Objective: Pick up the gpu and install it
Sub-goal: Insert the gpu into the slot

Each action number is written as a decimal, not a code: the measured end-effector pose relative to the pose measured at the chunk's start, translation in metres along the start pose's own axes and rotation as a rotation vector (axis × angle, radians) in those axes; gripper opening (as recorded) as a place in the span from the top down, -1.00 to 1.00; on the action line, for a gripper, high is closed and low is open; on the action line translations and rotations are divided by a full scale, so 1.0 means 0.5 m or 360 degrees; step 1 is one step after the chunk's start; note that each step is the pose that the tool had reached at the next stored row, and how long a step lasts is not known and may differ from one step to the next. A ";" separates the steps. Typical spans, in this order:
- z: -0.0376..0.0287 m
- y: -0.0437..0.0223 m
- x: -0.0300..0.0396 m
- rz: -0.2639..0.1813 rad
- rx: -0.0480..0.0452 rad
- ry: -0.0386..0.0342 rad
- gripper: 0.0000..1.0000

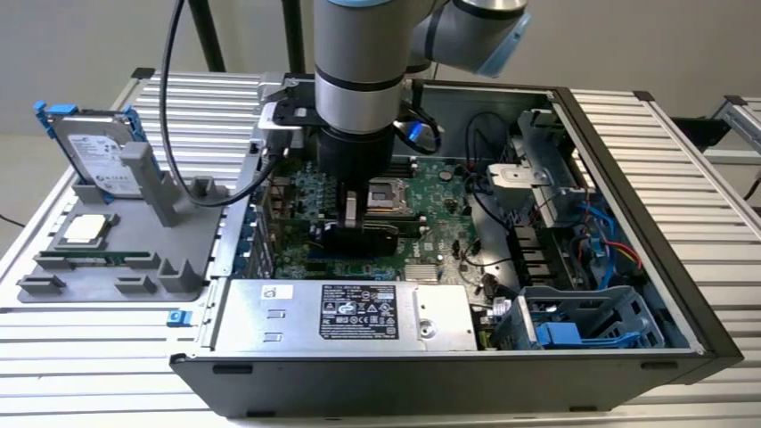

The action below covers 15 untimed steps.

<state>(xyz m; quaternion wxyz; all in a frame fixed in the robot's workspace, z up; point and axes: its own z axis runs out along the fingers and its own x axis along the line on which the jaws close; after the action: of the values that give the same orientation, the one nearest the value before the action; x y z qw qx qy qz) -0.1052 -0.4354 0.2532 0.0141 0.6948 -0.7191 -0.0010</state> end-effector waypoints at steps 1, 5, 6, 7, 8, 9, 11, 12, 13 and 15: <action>0.000 0.000 0.000 -0.0019 0.0000 0.0000 1.00; 0.000 0.002 -0.003 -0.0070 0.0001 0.0002 1.00; 0.000 0.002 -0.004 -0.0070 0.0001 0.0003 1.00; -0.001 0.003 -0.004 -0.0070 0.0001 0.0002 1.00; -0.001 0.003 -0.005 -0.0072 0.0001 0.0002 1.00; -0.002 0.003 -0.005 -0.0074 0.0001 0.0002 1.00; -0.003 0.003 -0.005 -0.0077 0.0002 -0.0002 1.00; -0.005 0.003 -0.005 -0.0078 0.0002 0.0000 1.00; -0.007 0.003 -0.004 -0.0078 0.0002 0.0002 1.00; -0.008 0.003 -0.004 -0.0080 0.0002 0.0002 1.00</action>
<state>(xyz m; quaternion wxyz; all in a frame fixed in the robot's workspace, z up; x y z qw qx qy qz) -0.1066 -0.4333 0.2572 0.0141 0.7126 -0.7015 -0.0005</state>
